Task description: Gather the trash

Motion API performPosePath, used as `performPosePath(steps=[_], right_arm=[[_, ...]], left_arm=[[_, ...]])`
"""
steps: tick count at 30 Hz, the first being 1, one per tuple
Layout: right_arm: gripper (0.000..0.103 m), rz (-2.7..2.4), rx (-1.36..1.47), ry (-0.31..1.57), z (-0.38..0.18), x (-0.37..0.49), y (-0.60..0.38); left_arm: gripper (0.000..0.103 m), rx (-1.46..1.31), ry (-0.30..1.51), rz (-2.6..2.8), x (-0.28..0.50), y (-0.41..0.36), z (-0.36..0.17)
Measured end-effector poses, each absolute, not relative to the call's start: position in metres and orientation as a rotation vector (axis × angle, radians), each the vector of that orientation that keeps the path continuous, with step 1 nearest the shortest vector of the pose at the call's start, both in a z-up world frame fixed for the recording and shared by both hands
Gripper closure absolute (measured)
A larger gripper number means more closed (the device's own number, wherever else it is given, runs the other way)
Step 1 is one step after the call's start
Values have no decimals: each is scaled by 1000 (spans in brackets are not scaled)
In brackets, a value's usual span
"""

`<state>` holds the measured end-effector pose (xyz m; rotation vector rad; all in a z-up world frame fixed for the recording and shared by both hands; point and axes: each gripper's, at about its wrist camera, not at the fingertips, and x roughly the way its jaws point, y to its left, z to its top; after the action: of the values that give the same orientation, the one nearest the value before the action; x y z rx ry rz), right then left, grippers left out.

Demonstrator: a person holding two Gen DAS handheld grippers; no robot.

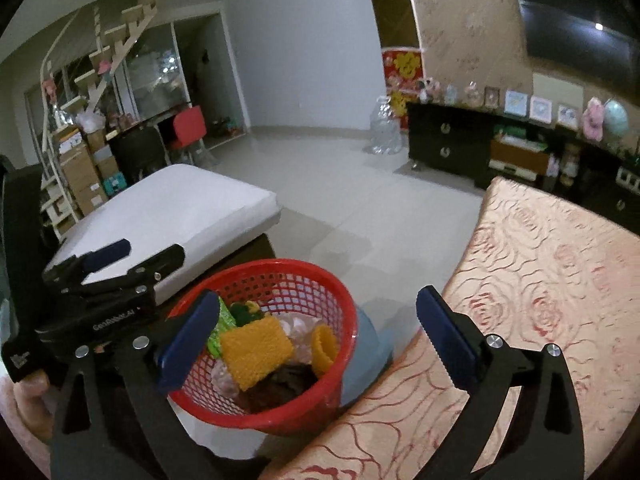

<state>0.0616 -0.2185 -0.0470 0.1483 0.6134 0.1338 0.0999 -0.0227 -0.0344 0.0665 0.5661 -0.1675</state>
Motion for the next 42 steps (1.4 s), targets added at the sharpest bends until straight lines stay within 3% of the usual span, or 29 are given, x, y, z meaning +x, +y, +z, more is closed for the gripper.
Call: performPosePath(steps=[11,42], right_arm=[[7,93,81,548,-39,21,-213],[7,82,104,576,-47,12,-211]], left_arm=[[9,110,505,-163,63,-28,-35],[8,121,503,-166,51,-29,-39]])
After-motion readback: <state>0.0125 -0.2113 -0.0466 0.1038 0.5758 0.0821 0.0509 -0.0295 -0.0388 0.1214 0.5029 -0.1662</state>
